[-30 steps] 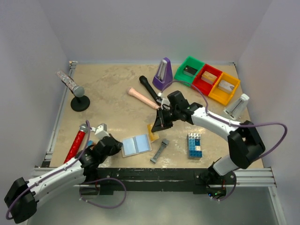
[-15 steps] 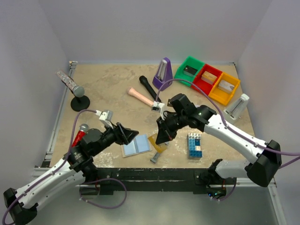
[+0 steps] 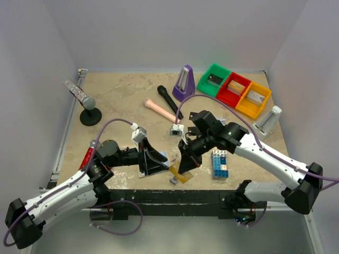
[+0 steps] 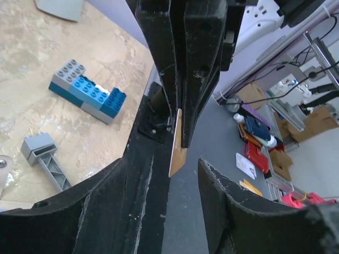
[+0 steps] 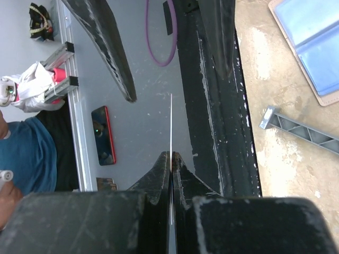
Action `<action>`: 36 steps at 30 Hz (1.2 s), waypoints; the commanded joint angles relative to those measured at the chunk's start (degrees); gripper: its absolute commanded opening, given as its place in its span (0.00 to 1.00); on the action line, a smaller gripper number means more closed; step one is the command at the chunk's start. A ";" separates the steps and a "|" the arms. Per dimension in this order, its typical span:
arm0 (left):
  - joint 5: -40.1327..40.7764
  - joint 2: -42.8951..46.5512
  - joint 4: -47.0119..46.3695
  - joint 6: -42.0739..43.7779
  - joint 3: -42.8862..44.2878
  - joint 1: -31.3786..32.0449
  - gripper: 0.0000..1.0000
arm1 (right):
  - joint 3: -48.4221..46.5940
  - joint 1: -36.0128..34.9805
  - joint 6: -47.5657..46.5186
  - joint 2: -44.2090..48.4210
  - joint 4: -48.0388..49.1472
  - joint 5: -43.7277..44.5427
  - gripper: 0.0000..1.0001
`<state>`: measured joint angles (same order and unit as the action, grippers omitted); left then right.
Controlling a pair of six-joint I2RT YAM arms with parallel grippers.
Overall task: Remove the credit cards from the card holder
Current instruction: Place the credit card at the center of the board.
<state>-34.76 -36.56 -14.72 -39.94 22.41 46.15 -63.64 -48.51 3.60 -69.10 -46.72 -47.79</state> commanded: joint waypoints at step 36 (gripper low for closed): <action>-5.42 -8.71 -9.02 -1.63 0.88 2.28 0.00 | -5.36 -0.46 1.75 4.05 -5.40 9.36 0.61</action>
<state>-43.81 -47.20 -22.17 -41.45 23.11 49.25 -66.41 -50.92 3.11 -70.30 -50.48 -44.99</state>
